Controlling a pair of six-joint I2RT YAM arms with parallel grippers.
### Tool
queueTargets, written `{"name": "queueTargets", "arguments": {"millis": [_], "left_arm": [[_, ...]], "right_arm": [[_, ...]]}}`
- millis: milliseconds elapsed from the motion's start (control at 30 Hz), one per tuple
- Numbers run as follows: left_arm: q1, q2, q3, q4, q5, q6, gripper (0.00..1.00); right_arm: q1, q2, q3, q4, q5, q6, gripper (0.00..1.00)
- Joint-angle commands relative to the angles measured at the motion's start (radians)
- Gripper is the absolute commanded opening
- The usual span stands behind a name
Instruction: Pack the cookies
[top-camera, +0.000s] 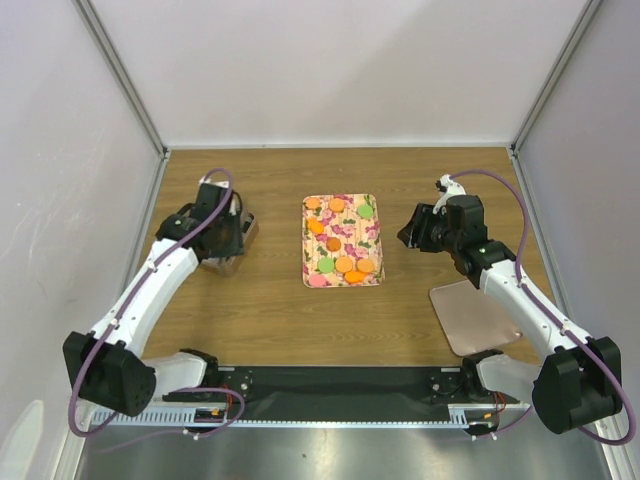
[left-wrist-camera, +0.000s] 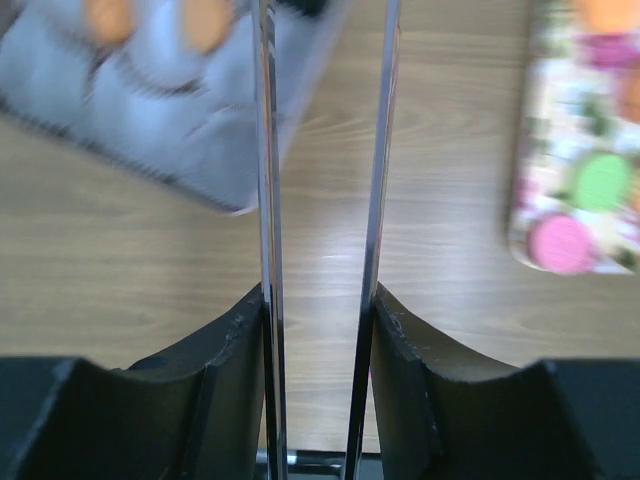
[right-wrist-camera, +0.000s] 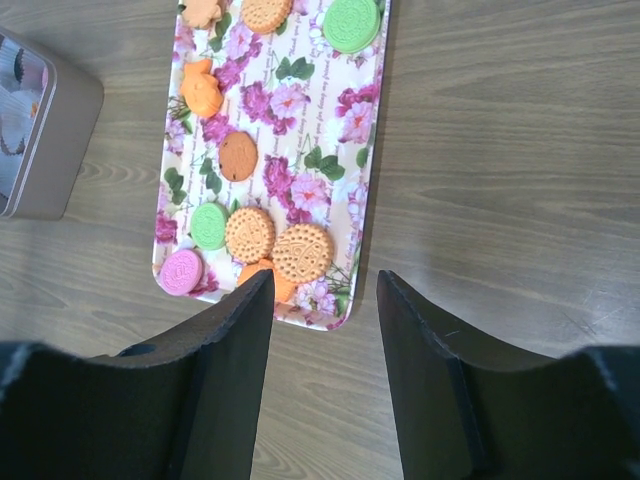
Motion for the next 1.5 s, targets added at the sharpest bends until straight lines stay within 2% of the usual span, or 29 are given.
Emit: {"name": "queueTargets", "arguments": {"millis": [0,200,300,667,1000,1467], "left_arm": [[-0.154,0.013,0.104,0.005,-0.016,-0.04,0.46],[-0.389,0.102,0.147,0.055,-0.004,-0.084,0.47],[-0.466,0.146,0.139,0.084,-0.004,-0.092,0.48],[-0.663,0.209,0.075,0.138,0.028,-0.081,0.51],[-0.681,0.208,0.019,0.143,-0.033,-0.098,0.52],[-0.683,0.113,-0.093,0.091,-0.062,-0.141,0.54]], "right_arm": [[0.006,-0.004,0.013,0.012,0.031,-0.004,0.52],[0.001,0.011,0.015,0.007,0.057,-0.01,0.51],[-0.001,0.012,0.019,-0.005,0.071,-0.013,0.52],[-0.004,0.025,0.039,-0.036,0.11,-0.022,0.52],[-0.007,0.02,0.038,-0.039,0.122,-0.025,0.52],[-0.005,0.008,0.027,-0.029,0.107,-0.025,0.52]]}}
